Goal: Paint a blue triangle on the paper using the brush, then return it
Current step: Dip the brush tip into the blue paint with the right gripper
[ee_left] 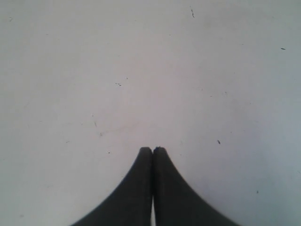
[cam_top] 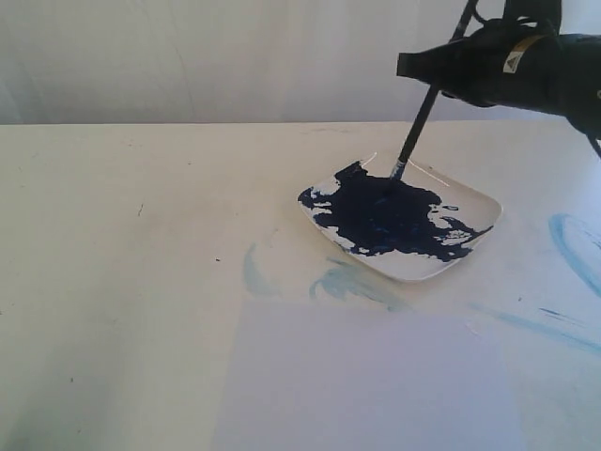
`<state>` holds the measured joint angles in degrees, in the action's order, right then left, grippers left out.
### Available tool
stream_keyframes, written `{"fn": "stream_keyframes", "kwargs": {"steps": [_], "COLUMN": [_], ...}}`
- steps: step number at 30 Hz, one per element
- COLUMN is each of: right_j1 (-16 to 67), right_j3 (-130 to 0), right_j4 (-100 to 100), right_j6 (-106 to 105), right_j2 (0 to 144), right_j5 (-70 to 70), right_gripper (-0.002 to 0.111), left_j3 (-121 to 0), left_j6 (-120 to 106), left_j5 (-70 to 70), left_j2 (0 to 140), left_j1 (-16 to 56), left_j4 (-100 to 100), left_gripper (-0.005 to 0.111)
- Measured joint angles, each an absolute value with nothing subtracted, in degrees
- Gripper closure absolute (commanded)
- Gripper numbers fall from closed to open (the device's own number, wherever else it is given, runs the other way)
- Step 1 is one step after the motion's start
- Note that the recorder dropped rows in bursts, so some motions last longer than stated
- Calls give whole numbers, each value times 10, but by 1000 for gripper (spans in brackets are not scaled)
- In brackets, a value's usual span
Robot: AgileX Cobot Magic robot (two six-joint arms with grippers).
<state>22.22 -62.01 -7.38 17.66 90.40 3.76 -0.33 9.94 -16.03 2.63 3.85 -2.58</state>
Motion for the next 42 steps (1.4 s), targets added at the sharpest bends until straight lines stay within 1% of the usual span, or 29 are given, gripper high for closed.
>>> {"fn": "stream_keyframes", "kwargs": {"steps": [12, 42], "right_j1": [171, 166], "right_j3": [-620, -620], "right_j4": [-74, -73], "right_j6": [196, 221], "right_j2": [905, 905], "right_j5": [0, -17], "right_gripper": [108, 108], "left_j3": [-3, -3], "left_j6": [99, 99], "left_j5": [-160, -160], "left_j2": [26, 26], "left_j1": [38, 38], "left_j4": [-26, -26], "left_gripper": [107, 107]}}
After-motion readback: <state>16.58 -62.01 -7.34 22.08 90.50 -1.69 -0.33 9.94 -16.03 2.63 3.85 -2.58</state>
